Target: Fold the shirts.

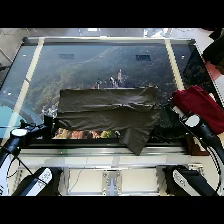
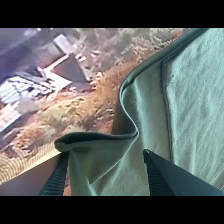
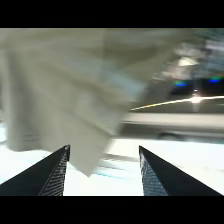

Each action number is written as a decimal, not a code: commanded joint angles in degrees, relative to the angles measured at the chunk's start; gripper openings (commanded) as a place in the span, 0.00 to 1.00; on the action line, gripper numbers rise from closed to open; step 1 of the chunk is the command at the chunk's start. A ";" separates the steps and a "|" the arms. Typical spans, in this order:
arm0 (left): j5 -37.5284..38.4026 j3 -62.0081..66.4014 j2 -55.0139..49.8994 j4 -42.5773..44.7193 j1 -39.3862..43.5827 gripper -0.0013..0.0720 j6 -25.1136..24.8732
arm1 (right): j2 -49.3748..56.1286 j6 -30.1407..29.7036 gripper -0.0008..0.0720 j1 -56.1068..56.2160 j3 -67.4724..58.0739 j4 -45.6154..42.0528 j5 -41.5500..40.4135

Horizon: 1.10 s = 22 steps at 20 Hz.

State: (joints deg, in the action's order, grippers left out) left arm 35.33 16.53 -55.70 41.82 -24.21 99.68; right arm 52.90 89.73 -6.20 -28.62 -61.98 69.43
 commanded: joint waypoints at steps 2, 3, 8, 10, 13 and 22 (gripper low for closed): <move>0.02 -0.04 -0.04 0.09 -0.07 0.78 0.00 | -3.28 5.64 0.69 -1.60 3.91 -2.97 0.28; 0.02 -0.04 -0.04 0.09 -0.07 0.78 0.00 | -2.84 5.53 0.69 -1.60 5.68 -0.31 -1.31; 0.02 -0.04 -0.04 0.07 -0.07 0.78 0.00 | 0.72 2.10 0.69 -0.09 9.68 10.01 -9.31; 0.02 -0.04 -0.04 0.09 -0.07 0.78 0.00 | 3.21 2.10 0.69 2.73 9.68 11.54 -11.58; 0.02 -0.04 -0.04 0.09 -0.07 0.78 0.00 | 7.80 2.10 0.62 7.50 9.68 14.08 -14.97; 6.54 2.97 8.90 0.15 -2.54 0.03 -11.26 | -0.61 0.26 0.03 10.58 4.15 13.79 -6.99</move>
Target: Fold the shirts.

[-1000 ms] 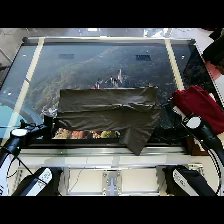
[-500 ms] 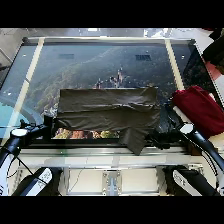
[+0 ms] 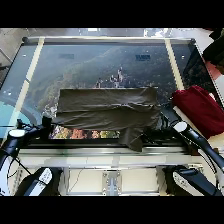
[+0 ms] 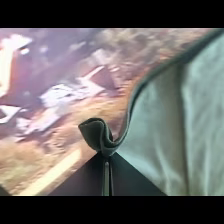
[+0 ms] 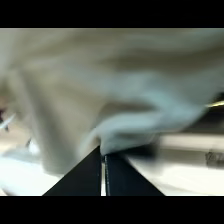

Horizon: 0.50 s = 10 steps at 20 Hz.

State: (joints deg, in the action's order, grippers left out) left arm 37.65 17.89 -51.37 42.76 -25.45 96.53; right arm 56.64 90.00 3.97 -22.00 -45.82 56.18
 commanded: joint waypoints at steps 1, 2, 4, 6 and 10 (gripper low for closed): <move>7.72 2.69 7.91 -0.26 -2.27 0.03 -12.39 | -7.34 1.75 0.03 0.42 -3.72 -5.09 9.31; 11.23 3.80 11.19 2.16 -3.13 0.03 -13.22 | -10.56 3.34 0.03 0.42 -4.87 -7.50 11.96; 18.71 6.56 18.08 12.15 -3.91 0.03 -13.22 | -16.92 5.66 0.03 0.42 -6.78 -8.52 14.80; 25.24 9.22 23.82 19.93 -3.76 0.03 -12.96 | -22.01 6.93 0.03 0.42 -9.42 -8.63 14.38; 24.55 13.51 24.76 22.97 -1.46 0.02 -12.98 | -19.58 6.54 0.03 0.42 -14.32 -11.41 7.34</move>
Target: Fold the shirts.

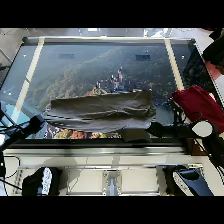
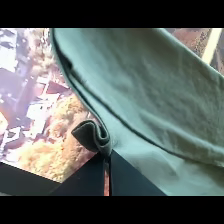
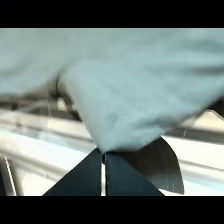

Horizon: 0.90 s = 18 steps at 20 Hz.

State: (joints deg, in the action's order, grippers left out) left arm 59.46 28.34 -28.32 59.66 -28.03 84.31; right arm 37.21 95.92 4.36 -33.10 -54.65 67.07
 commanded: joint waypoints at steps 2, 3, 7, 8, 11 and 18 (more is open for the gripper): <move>2.71 5.20 -5.20 10.23 2.71 0.02 -0.79 | 5.33 -1.88 0.03 0.02 -6.14 -4.35 -9.14; 2.64 6.23 -9.22 11.52 3.56 0.03 -0.81 | 8.72 -3.17 0.03 0.02 -7.96 -4.26 -11.85; -2.75 12.13 -25.05 13.81 9.03 0.03 -0.83 | 27.28 -8.92 0.03 0.02 -21.31 -4.11 -17.66; -4.83 14.40 -28.81 14.75 11.15 0.03 -0.81 | 32.54 -9.90 0.03 0.02 -25.70 -4.09 -17.64; -8.46 22.53 -39.74 19.34 17.42 0.02 -0.66 | 45.57 -10.73 0.03 0.02 -36.89 -4.13 -17.64; -10.40 38.10 -60.81 31.87 22.86 0.03 10.97 | 61.92 -11.28 0.03 -0.02 -47.87 -4.46 -20.22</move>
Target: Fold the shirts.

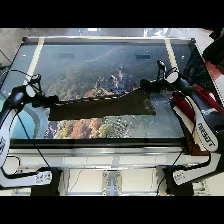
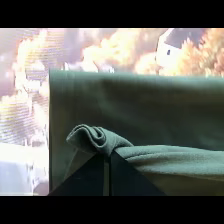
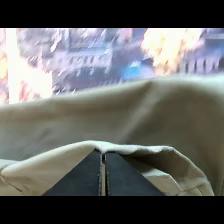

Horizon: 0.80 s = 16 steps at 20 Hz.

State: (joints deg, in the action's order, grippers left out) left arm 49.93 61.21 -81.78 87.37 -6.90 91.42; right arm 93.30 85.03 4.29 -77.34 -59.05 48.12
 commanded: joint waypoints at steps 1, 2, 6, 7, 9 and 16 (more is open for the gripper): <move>-0.92 5.81 -8.81 4.15 1.77 0.03 4.46 | 6.75 -0.63 0.03 0.02 -3.61 -0.15 -1.25; -0.90 5.84 -9.62 4.17 1.77 0.05 4.44 | 7.23 -0.81 0.03 0.02 -3.61 -0.33 -1.36; 0.94 6.69 -8.46 4.17 1.05 0.97 4.63 | 7.04 -0.76 0.58 -0.81 -5.73 -0.98 -1.33; 2.23 7.08 -7.28 4.20 0.63 0.98 4.63 | 6.84 -0.76 0.58 -1.27 -7.89 -1.07 1.07; 3.50 7.26 -3.17 4.15 -0.52 0.97 4.66 | 5.25 -0.79 0.58 -3.17 -13.57 -3.32 7.74; 3.30 7.26 11.50 2.95 -0.55 0.97 4.63 | -1.01 -0.07 0.57 -14.47 -17.99 -22.99 22.71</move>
State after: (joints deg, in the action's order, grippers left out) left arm 53.10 68.38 -74.85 91.26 -7.60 96.03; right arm 93.58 84.29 -5.85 -94.74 -75.81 65.39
